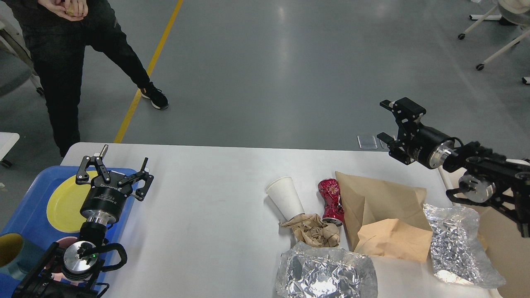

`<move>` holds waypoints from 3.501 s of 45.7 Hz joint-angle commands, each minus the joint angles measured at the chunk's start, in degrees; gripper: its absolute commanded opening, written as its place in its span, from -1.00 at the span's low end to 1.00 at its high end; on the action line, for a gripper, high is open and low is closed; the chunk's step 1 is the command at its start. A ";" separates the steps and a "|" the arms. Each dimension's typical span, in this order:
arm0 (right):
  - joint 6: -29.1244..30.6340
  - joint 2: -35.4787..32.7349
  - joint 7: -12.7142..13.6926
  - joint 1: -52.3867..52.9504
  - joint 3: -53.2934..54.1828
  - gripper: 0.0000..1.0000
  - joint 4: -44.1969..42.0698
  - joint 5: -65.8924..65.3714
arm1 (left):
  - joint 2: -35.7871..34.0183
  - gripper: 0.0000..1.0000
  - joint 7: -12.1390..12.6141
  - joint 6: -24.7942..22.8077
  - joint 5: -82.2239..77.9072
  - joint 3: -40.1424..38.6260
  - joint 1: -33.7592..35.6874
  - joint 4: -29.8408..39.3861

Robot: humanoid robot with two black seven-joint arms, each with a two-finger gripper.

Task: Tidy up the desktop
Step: 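Raise the right gripper up and over the brown paper bag, then lower the right gripper onto the brown paper bag and grasp it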

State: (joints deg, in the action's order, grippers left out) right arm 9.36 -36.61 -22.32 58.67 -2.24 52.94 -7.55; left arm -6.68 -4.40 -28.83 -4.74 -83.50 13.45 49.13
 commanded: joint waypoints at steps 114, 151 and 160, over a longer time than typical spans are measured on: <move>-2.41 12.61 30.23 37.50 -67.46 0.99 26.79 53.51 | 0.00 0.93 0.00 0.00 0.00 0.00 0.00 -0.09; -6.46 22.81 30.32 9.63 -55.59 -0.03 1.37 52.81 | 0.00 0.93 0.00 0.00 0.00 -0.09 0.00 -0.09; -6.19 23.42 30.49 9.63 -54.71 -1.00 1.46 51.93 | -0.09 0.93 0.00 0.00 0.00 0.00 0.00 -0.09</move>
State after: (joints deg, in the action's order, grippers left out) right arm 3.03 -13.74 8.00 68.39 -57.26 54.41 44.92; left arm -6.71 -4.39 -28.83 -4.75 -83.52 13.44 49.07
